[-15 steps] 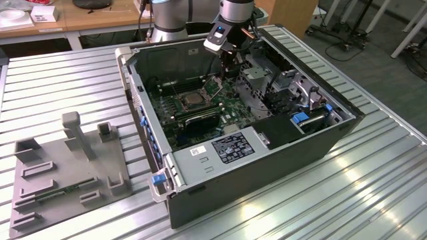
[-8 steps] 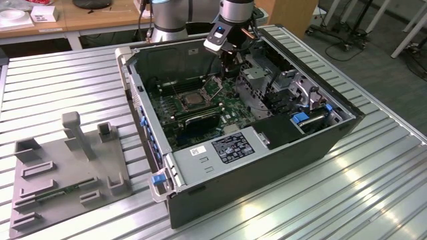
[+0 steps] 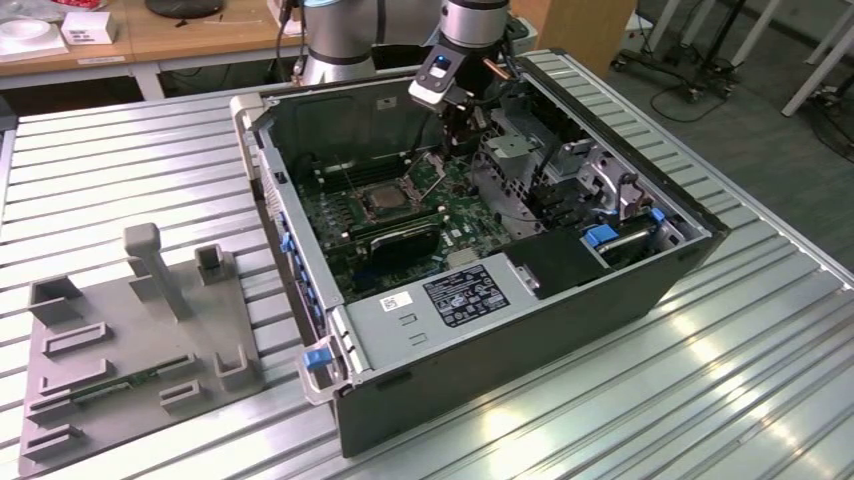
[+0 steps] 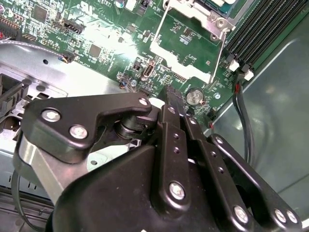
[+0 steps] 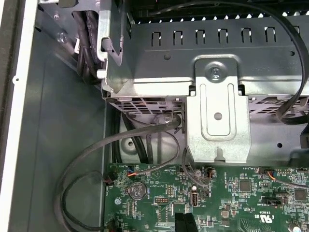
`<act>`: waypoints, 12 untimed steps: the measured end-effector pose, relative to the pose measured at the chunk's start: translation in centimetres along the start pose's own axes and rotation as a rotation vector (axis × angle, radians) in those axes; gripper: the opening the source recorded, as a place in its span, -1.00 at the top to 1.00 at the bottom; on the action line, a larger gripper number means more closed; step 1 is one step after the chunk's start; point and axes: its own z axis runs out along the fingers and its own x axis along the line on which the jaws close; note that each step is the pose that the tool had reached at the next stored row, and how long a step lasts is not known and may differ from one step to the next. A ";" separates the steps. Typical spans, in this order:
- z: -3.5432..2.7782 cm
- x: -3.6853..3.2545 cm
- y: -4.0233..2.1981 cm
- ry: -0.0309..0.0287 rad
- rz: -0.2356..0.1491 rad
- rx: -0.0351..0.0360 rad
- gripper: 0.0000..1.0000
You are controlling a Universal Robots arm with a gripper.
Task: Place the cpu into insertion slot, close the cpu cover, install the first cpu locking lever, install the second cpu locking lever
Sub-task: 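Close the cpu cover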
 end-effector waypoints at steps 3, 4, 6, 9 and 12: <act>0.11 0.01 0.05 0.0006 0.000 -0.0002 0.79; 0.18 0.00 0.04 0.0005 0.000 -0.0001 0.79; 0.36 0.00 0.04 0.0004 0.000 -0.0001 0.79; 0.67 -0.01 0.02 0.0002 0.000 -0.0001 0.79; 0.85 -0.01 0.01 0.0003 0.000 -0.0001 0.79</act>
